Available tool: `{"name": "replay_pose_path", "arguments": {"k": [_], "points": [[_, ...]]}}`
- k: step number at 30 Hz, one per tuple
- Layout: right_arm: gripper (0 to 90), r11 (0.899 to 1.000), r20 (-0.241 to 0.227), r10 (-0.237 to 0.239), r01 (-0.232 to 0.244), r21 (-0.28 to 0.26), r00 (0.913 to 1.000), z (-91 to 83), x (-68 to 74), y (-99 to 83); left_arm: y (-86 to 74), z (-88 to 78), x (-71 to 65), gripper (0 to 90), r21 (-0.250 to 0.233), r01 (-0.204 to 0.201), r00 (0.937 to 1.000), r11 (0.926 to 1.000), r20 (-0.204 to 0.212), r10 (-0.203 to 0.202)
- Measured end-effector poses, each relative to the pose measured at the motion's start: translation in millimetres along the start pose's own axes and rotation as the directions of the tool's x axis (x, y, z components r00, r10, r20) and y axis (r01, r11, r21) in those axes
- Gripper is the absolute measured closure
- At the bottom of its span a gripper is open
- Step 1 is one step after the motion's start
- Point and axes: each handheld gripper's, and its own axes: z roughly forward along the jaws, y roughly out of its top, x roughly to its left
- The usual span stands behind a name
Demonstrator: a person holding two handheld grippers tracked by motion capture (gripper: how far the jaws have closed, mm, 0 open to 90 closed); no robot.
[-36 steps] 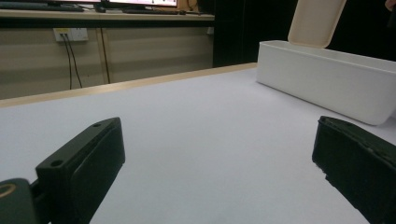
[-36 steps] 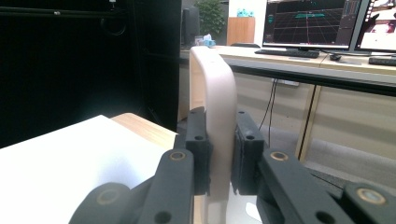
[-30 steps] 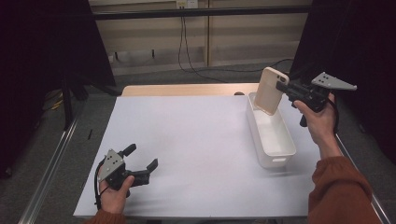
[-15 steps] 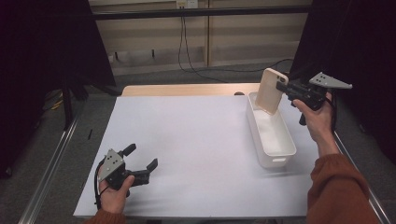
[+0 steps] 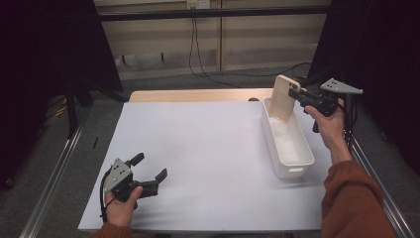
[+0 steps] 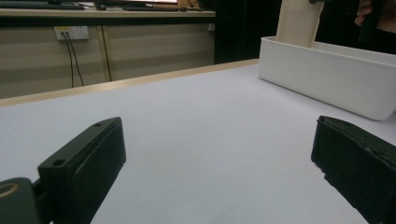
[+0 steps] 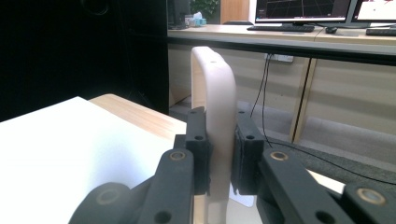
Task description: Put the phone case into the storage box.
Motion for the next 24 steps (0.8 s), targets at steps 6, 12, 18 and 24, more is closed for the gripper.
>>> {"name": "replay_pose_path", "arguments": {"k": [6,12,18,24], "points": [[80.2,1.000,0.003,-0.005,0.005,0.023,1.0000,9.2,-2.3,-6.1,-0.2,1.0,-0.3,3.3,0.003,0.001,1.0000,1.0000,0.002,-0.001],[80.2,0.999,0.006,0.000,0.000,0.033,1.0000,17.3,-3.9,-12.5,-0.2,0.6,0.3,3.3,0.005,-0.003,1.0000,1.0000,0.003,0.003],[80.2,0.999,0.003,-0.003,0.003,0.035,1.0000,23.1,-3.9,-16.1,-0.4,0.8,0.5,3.3,0.005,0.000,1.0000,1.0000,0.000,0.000],[80.2,0.999,-0.008,-0.005,0.006,0.048,1.0000,27.0,-2.7,-19.7,-0.6,1.4,0.0,3.2,0.005,0.000,1.0000,1.0000,0.002,0.000]]}}
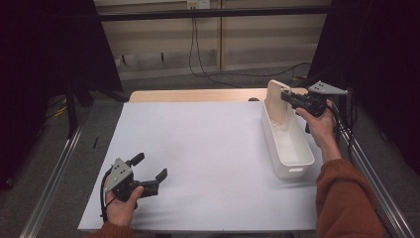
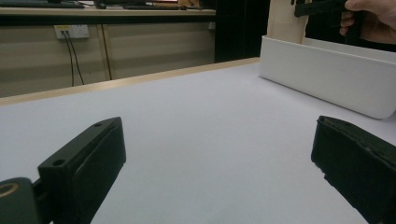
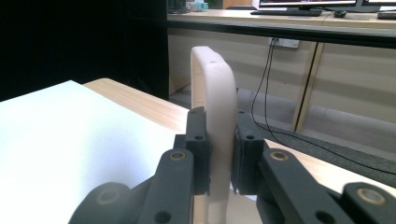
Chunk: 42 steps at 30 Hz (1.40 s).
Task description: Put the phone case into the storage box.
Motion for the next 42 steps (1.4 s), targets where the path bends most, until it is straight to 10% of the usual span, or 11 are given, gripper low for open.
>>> {"name": "replay_pose_path", "arguments": {"k": [19,42], "points": [[80.1,0.999,-0.004,-0.019,0.019,0.026,0.9998,9.5,-4.4,-5.7,-0.2,1.4,0.9,3.6,0.007,-0.010,0.9999,0.9999,-0.008,0.010],[72.8,0.991,0.104,-0.094,0.083,0.107,0.9901,23.7,-16.6,-0.6,-1.8,3.4,0.9,3.6,0.020,-0.006,1.0000,0.9998,-0.008,0.006]]}}
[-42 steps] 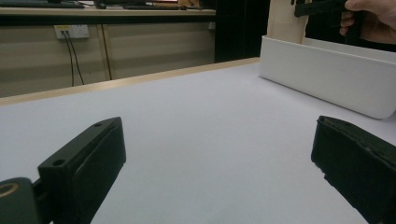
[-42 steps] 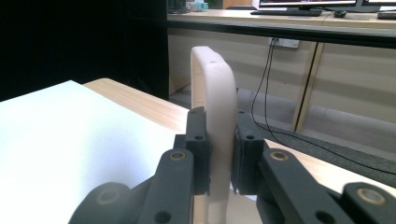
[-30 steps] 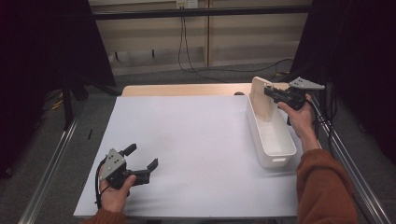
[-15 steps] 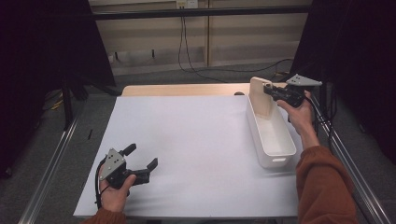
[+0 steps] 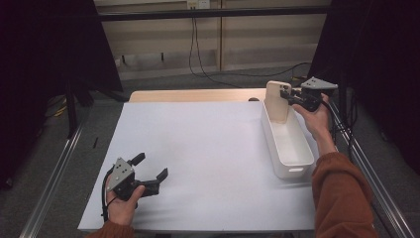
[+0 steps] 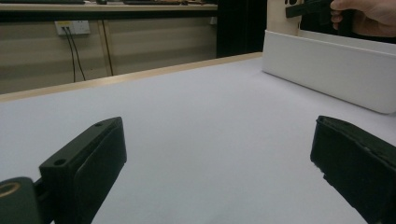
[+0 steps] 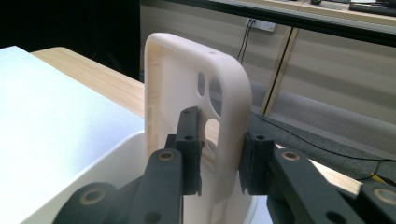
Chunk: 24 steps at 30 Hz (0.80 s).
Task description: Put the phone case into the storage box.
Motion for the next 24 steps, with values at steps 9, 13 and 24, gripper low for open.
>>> {"name": "replay_pose_path", "arguments": {"k": [9,13,24], "points": [[67.7,0.999,0.014,0.009,-0.009,0.038,0.9999,-3.1,-2.9,-6.6,-0.8,0.5,0.2,3.6,0.003,-0.003,1.0000,1.0000,0.000,0.003],[67.5,0.999,0.022,0.016,-0.017,0.049,0.9996,-6.8,-4.5,-10.5,-0.6,0.6,-0.4,3.7,0.000,-0.002,1.0000,1.0000,-0.001,0.002],[78.5,0.999,0.042,0.041,-0.042,0.034,0.9983,-18.5,-6.5,-9.8,-0.6,1.3,-0.6,3.6,0.005,-0.005,1.0000,1.0000,0.000,0.005]]}}
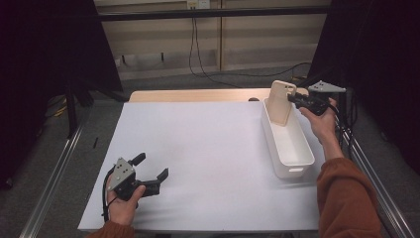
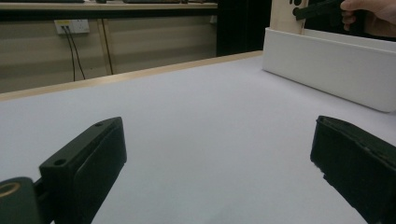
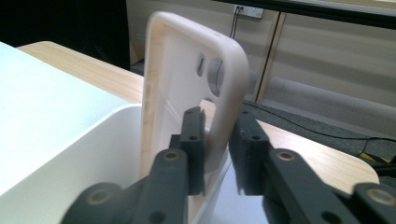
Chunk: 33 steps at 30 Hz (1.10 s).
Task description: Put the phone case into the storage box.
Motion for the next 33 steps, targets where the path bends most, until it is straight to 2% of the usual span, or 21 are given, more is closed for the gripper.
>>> {"name": "replay_pose_path", "arguments": {"k": [1,5,13,27,33], "points": [[79.5,1.000,-0.007,0.000,0.000,-0.003,1.0000,0.9,0.8,0.5,0.0,0.0,-0.1,3.6,0.000,0.001,1.0000,1.0000,0.000,-0.001],[79.9,1.000,0.016,0.002,-0.002,-0.010,0.9999,6.5,3.2,2.5,0.1,-0.2,-0.1,3.6,-0.004,0.002,1.0000,1.0000,0.001,-0.002],[78.1,1.000,0.028,0.003,-0.002,-0.030,0.9996,15.3,0.5,0.1,0.0,0.2,0.0,3.7,0.002,-0.003,1.0000,1.0000,0.002,0.003],[75.0,0.999,0.054,-0.003,0.005,-0.044,0.9985,22.5,0.1,-1.7,-0.1,0.4,0.0,3.7,0.002,-0.002,1.0000,1.0000,0.002,0.002],[74.4,0.999,0.053,0.009,-0.006,-0.051,0.9986,25.0,-0.4,-2.8,-0.3,0.7,0.3,3.7,0.006,0.000,1.0000,1.0000,0.001,0.000]]}}
